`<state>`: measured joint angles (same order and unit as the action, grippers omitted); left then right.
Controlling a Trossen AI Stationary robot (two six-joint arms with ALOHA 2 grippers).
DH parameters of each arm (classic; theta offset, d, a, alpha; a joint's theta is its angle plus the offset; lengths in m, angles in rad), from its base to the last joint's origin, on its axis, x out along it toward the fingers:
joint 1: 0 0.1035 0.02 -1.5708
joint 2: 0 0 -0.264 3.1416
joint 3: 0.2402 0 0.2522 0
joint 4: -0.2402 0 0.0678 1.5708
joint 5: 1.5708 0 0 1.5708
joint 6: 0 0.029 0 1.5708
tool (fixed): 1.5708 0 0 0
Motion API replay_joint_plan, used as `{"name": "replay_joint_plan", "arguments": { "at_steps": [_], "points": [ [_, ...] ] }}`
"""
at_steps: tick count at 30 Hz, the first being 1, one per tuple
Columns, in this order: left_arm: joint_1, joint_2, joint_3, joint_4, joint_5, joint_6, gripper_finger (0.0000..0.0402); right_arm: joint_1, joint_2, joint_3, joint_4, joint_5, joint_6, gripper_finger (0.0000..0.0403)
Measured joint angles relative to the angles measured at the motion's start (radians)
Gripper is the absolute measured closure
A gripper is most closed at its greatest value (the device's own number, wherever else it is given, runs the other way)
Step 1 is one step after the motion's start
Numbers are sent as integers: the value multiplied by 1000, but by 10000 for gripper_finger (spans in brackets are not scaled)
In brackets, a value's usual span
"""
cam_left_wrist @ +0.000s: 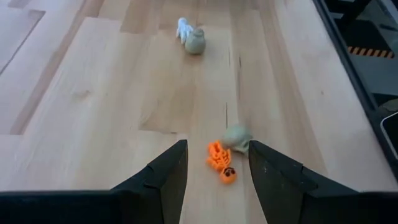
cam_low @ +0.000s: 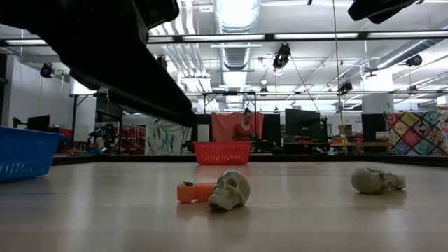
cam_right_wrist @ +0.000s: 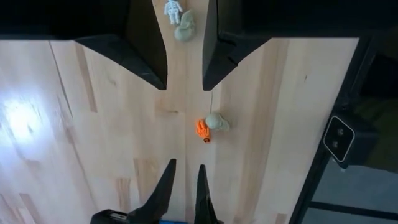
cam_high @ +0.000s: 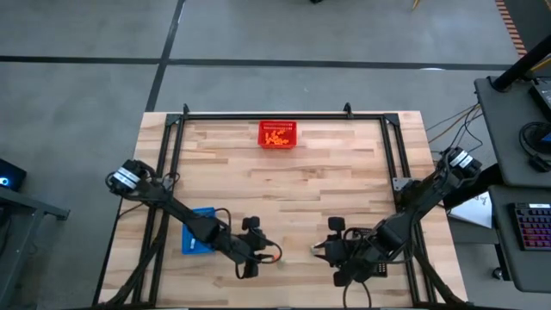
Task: Sort Halloween decoration
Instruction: Put the orange skeleton toy into the red bin
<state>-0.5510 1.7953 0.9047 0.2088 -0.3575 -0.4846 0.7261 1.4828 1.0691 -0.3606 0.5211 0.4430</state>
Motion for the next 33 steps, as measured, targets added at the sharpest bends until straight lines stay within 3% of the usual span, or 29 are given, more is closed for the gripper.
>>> {"name": "replay_joint_plan", "arguments": {
  "at_steps": [7, 17, 33],
  "points": [
    [-1, 52, 0, 8, 0, -4, 245, 0, 7, 0, 1, 2, 2, 307],
    [-3, 84, 0, 65, -4, -17, 210, 0, 7, 0, 4, 2, 2, 314],
    [-24, 178, 66, 76, -53, 26, 209, 0, 7, 0, 2, 3, 1, 316]
  ]
}}
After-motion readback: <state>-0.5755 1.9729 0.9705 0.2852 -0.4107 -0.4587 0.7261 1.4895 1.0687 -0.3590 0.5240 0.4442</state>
